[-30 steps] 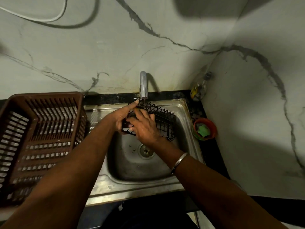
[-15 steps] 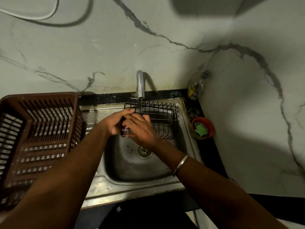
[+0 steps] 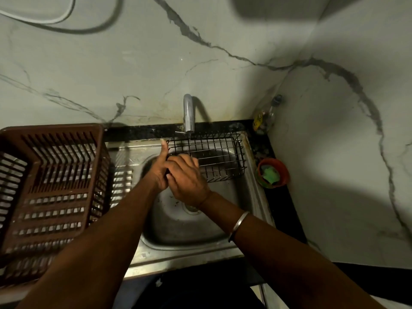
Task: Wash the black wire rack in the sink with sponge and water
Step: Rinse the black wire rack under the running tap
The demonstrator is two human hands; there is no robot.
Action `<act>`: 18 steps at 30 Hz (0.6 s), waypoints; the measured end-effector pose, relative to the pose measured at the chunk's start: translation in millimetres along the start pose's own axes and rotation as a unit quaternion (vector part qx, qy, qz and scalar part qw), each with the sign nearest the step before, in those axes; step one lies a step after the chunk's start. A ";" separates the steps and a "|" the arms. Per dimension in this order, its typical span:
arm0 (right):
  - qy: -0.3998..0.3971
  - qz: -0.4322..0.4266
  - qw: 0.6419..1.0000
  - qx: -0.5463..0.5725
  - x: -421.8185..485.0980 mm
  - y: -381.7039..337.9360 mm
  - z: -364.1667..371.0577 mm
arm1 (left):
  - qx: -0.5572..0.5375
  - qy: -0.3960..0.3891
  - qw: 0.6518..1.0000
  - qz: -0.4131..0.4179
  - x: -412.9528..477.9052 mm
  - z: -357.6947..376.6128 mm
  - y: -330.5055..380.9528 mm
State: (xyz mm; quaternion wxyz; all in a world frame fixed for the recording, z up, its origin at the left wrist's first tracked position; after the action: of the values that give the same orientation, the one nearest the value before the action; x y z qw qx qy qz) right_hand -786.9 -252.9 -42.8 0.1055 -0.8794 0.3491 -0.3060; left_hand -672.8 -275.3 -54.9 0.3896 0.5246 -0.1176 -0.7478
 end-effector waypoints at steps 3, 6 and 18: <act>0.001 -0.006 1.000 -0.023 -2.1 -4.5 1.1 | -0.017 -0.006 1.000 -0.016 2.1 1.4 -2.1; -0.035 0.052 0.996 -0.063 2.5 -1.3 -0.4 | -0.030 0.016 0.999 -0.008 6.5 -3.8 -3.7; -0.139 0.129 0.968 -0.162 0.0 20.8 0.4 | -0.034 0.058 0.998 0.020 9.0 -3.0 4.1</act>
State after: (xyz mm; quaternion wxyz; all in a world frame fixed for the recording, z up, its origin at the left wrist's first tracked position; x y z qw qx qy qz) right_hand -798.0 -268.2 -51.4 0.0481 -0.8664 0.4860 -0.1038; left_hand -669.5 -283.7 -60.0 0.4284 0.5512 -0.0794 -0.7116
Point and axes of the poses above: each hand's wrist, its own x-axis towards the middle knuckle, its own z-axis out of the palm, y = z × x, the point moved 2 cm from there along x, towards the middle knuckle, and after that the axes turned 4 degrees about -z, right-handed, at the moved point
